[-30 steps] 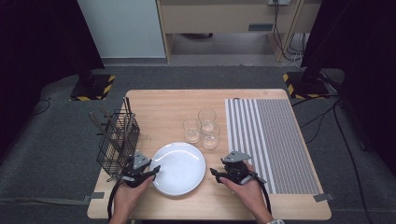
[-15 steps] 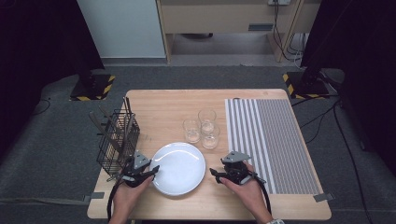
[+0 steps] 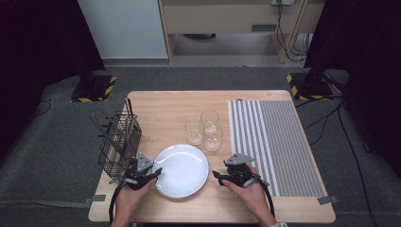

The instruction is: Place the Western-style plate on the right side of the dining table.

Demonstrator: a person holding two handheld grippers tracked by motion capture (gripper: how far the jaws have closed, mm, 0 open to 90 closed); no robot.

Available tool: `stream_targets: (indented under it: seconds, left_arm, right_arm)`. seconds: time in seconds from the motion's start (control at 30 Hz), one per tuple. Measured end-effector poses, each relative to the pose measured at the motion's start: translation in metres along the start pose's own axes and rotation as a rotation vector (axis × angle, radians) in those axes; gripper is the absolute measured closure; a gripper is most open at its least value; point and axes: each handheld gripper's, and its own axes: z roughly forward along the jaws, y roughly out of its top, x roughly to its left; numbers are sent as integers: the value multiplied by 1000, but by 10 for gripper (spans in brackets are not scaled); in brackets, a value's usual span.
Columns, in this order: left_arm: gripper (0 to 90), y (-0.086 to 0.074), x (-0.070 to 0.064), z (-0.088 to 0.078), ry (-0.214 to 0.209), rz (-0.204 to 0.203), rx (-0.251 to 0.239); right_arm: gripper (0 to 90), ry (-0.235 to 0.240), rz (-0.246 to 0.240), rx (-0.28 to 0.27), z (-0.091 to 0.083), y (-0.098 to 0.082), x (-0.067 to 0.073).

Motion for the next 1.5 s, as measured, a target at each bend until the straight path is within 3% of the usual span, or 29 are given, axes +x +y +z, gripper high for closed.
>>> stream_targets:
  seconds: [0.57, 0.83, 0.97, 1.5]
  left_arm:
    - [562, 3, -6, 3, -17, 35, -1]
    - [557, 4, -9, 4, -24, 55, 1]
    - [551, 4, -10, 6, -24, 69, 19]
    - [544, 3, -12, 8, -35, 68, 9]
  right_arm:
    - [394, 29, 3, -88, -7, 6, 4]
    - [377, 44, 5, -97, -5, 7, 8]
    - [333, 67, 8, -78, 0, 8, 11]
    - [247, 81, 10, 2, 18, 6, 19]
